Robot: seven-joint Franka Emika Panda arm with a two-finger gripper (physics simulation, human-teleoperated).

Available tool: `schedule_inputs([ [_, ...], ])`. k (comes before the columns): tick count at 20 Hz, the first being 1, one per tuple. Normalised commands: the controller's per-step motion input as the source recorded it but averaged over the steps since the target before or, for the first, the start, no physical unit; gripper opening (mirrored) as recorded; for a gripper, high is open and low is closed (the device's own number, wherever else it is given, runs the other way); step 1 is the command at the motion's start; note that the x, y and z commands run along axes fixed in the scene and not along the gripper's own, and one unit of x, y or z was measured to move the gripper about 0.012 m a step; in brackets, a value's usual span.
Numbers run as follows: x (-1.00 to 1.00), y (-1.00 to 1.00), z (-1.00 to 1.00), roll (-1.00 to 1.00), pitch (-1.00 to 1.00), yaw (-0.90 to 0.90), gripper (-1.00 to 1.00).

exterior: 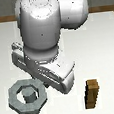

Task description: Put the loop with the handle onto the peg.

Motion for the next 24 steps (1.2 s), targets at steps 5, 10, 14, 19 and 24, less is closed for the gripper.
schedule_inputs([
  [5,0.00,0.00,-0.20,0.00,0.00,0.00,1.00],
  [10,0.00,0.00,0.00,0.00,0.00,0.00,1.00],
  [14,0.00,0.00,0.00,0.00,0.00,0.00,1.00],
  [19,0.00,0.00,0.00,0.00,0.00,0.00,1.00],
  [24,-0.80,0.00,0.00,0.00,0.00,0.00,1.00],
])
